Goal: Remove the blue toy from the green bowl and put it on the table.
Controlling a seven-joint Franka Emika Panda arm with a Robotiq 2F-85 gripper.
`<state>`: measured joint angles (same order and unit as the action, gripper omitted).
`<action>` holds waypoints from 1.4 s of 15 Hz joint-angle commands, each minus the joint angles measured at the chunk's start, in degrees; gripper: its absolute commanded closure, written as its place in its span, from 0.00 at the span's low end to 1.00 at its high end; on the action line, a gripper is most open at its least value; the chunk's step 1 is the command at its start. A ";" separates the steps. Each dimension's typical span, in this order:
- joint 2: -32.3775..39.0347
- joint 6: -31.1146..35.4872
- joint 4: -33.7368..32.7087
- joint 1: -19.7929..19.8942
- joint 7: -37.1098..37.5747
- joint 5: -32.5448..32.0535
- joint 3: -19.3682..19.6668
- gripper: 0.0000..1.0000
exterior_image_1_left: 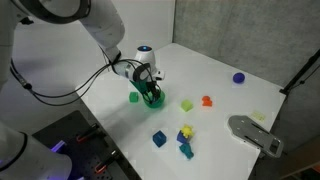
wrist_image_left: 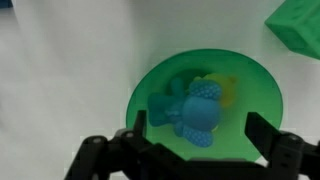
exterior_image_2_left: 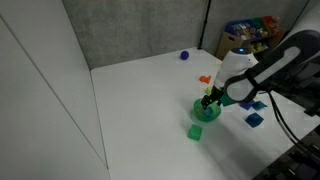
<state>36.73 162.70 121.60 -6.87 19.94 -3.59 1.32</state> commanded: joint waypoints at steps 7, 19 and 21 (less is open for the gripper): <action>8.80 11.41 -4.15 -3.40 -2.51 2.82 2.07 0.05; 2.06 11.05 -0.94 -8.14 -2.91 6.00 7.16 0.87; -0.40 10.31 -0.10 -8.11 -2.78 5.89 7.53 0.89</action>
<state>41.66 175.46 118.70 -14.33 18.19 0.99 7.88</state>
